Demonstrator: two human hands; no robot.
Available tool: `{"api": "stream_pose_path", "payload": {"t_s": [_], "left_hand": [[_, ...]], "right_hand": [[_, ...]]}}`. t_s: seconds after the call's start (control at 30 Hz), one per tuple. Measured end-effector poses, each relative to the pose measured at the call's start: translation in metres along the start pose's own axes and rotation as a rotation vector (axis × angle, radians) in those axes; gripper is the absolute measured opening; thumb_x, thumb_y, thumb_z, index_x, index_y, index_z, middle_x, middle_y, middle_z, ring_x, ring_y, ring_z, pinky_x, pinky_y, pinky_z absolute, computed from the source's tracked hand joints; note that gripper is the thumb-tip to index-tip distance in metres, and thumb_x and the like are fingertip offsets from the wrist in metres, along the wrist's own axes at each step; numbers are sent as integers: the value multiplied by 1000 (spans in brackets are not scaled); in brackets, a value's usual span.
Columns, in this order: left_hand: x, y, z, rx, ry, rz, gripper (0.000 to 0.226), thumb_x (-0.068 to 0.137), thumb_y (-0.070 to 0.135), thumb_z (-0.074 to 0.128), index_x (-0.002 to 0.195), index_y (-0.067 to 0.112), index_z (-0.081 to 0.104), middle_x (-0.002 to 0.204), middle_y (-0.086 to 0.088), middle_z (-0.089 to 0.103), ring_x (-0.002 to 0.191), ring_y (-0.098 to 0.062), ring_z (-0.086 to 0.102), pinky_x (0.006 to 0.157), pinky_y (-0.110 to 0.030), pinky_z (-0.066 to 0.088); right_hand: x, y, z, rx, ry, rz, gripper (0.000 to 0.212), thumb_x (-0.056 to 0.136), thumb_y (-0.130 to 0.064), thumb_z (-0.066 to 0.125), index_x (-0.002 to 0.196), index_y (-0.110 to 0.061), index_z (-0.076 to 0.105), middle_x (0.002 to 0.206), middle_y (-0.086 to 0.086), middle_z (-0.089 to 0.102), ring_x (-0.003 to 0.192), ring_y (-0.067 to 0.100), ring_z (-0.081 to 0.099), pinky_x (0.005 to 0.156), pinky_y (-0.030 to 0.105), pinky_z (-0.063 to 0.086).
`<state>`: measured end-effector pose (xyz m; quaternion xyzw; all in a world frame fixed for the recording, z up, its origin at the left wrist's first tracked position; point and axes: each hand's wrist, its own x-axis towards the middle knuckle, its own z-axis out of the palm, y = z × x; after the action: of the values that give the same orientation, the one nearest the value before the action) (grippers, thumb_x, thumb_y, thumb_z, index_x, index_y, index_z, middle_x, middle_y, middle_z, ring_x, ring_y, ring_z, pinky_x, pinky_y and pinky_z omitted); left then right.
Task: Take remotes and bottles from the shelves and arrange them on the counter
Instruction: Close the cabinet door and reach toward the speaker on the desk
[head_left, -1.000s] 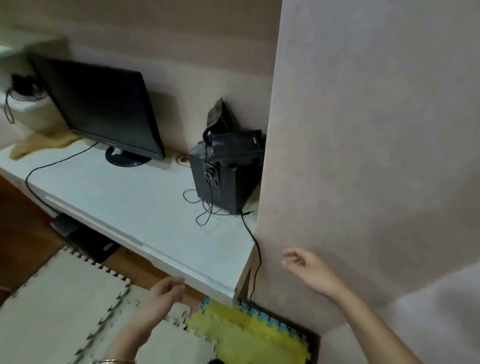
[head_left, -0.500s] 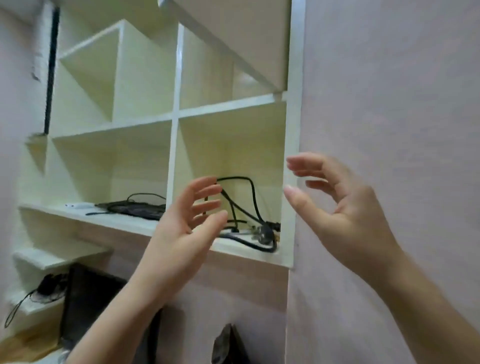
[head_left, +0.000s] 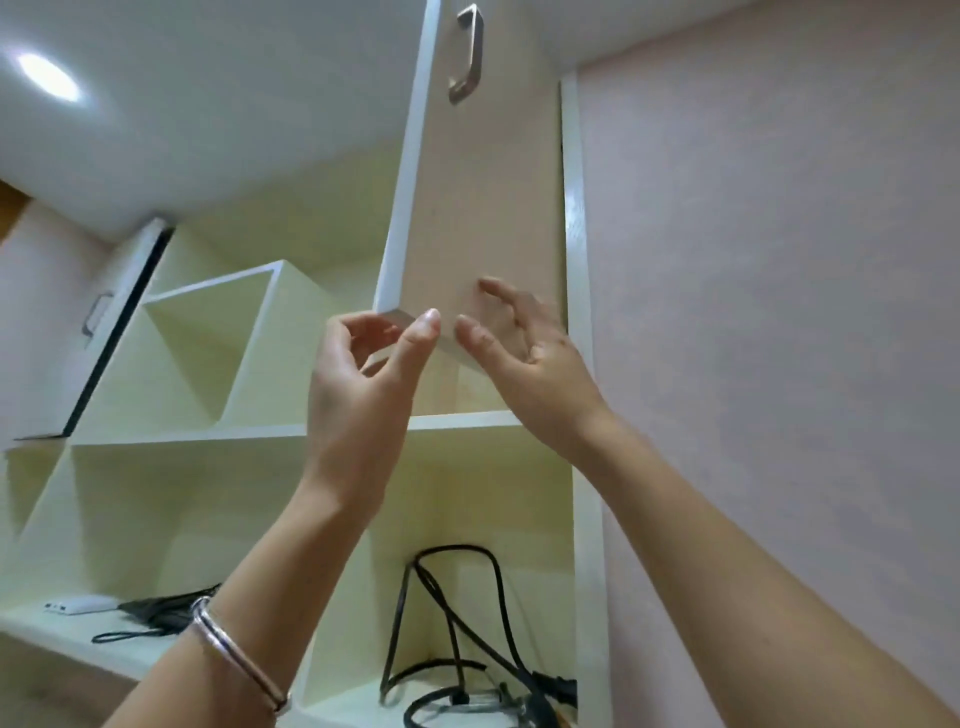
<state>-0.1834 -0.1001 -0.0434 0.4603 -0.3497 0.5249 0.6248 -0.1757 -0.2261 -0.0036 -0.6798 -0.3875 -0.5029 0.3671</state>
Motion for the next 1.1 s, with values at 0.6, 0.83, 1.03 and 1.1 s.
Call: {"api": "stream_pose_path", "payload": {"t_s": [0.6,0.83,1.03,1.1], "left_hand": [[63,-90,-57,258,53,-60,45,91,27,53,134,26,42,125,-2,56,107,-15,56,92,-28,45],[84,-134,-59,297,-11,-243,48,90,27,56,136,21,42,134,-6,53,114,-18,53,92,-29,41],[98,-170,-49,386,31,-469,66,82,40,62,138,12,40,141,-13,47,130,-31,44,110,-41,35],[101,-177,-44,418,83,-499,65,79,42,64,134,14,44,137,-13,48,125,-32,46,108,-40,38]], "right_hand": [[28,42,65,-686,-112,-51,43,92,-45,42,135,-45,40,151,-10,28,139,17,17,115,45,16],[39,62,84,-908,-127,-32,32,93,-37,42,123,-43,49,146,-8,32,136,22,20,109,42,17],[43,79,94,-1079,-185,-12,37,93,-37,37,129,-40,45,151,-4,26,138,23,16,111,44,14],[43,80,94,-1101,-215,6,39,94,-38,34,131,-37,44,153,-2,24,140,23,13,112,46,10]]}}
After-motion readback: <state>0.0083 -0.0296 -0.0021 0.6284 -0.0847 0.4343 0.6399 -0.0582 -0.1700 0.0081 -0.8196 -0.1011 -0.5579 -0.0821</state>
